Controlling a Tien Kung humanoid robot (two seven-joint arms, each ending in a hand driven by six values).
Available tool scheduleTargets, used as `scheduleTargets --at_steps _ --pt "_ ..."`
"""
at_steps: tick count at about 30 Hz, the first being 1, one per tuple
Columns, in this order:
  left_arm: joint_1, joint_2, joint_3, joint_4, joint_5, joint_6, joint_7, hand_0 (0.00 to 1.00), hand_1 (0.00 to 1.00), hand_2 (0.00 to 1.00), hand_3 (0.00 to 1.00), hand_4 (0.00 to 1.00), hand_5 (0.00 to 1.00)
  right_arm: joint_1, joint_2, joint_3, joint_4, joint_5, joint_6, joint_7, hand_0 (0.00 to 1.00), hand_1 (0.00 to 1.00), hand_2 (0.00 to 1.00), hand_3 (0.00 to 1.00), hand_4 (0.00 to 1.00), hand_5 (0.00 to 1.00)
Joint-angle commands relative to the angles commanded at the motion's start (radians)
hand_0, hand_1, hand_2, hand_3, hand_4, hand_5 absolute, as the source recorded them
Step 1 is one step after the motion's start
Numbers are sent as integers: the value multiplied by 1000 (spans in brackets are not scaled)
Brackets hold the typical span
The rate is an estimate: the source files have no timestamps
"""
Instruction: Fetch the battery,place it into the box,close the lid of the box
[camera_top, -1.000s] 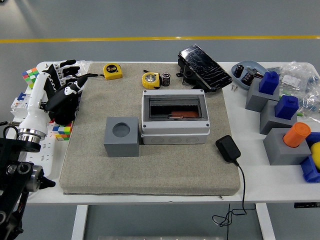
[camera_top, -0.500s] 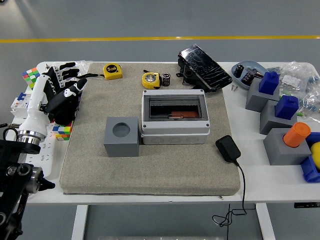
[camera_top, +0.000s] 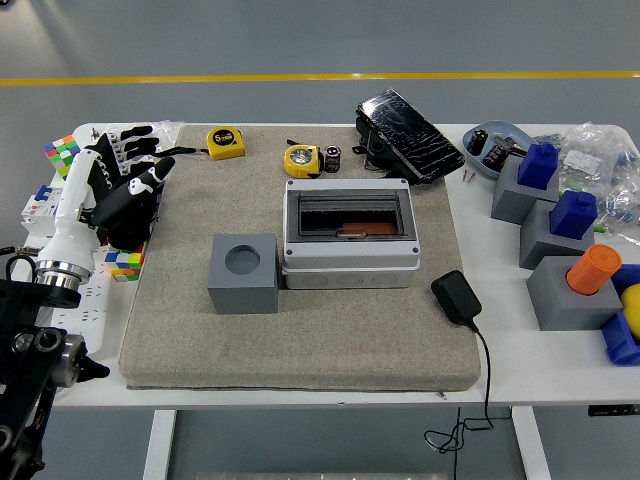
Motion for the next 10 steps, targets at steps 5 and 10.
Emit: scheduleTargets --at_steps 5,10 --pt "-1 0 0 -1 2 -1 2 606 706 701 714 998 477 2 0 0 0 2 0 0 636 649 673 604 990 590" --pt "-2 0 -2 -2 5 -2 5 605 701 701 714 998 477 2 -1 2 0 0 -1 -1 635 648 673 604 990 590"
